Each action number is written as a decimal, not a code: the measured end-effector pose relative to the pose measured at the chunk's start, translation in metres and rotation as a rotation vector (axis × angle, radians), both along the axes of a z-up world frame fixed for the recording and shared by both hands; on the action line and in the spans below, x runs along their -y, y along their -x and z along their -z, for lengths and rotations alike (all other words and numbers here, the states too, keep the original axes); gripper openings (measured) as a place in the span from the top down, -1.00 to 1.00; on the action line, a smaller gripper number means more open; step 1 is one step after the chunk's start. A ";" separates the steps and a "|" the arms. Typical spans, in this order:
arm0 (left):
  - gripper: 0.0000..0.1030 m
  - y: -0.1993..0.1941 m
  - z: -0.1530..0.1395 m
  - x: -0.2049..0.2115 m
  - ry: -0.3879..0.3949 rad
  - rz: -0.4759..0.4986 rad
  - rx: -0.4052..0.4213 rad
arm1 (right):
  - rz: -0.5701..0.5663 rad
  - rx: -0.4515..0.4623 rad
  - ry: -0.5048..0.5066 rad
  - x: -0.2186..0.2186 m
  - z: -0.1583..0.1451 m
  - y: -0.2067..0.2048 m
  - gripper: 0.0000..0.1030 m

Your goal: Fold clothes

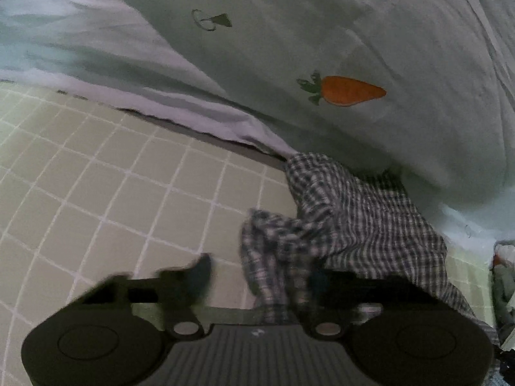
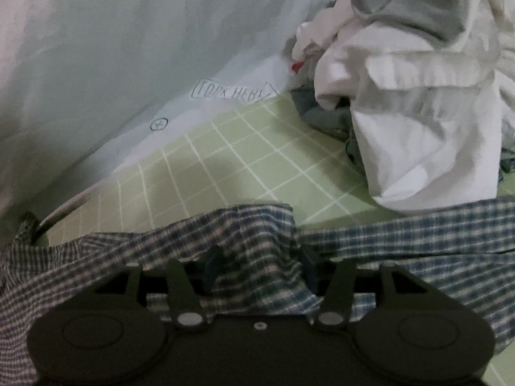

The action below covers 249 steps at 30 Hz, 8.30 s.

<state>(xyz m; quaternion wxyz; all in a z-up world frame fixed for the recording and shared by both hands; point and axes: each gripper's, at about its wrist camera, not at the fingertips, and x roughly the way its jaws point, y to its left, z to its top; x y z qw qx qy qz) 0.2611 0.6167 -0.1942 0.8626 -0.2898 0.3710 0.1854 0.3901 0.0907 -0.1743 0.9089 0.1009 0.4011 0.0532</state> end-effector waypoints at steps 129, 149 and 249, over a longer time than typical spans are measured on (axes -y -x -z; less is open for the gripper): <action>-1.00 0.127 -0.006 0.123 -0.177 0.058 -0.416 | -0.638 0.187 -0.022 -0.107 -0.079 0.135 0.58; -1.00 0.148 -0.026 0.132 -0.186 0.099 -0.359 | -0.373 0.077 0.053 -0.058 -0.017 0.202 -0.99; 0.99 0.221 -0.067 0.249 -0.077 -0.046 -0.073 | -0.165 0.175 0.210 -0.041 0.026 0.203 -1.00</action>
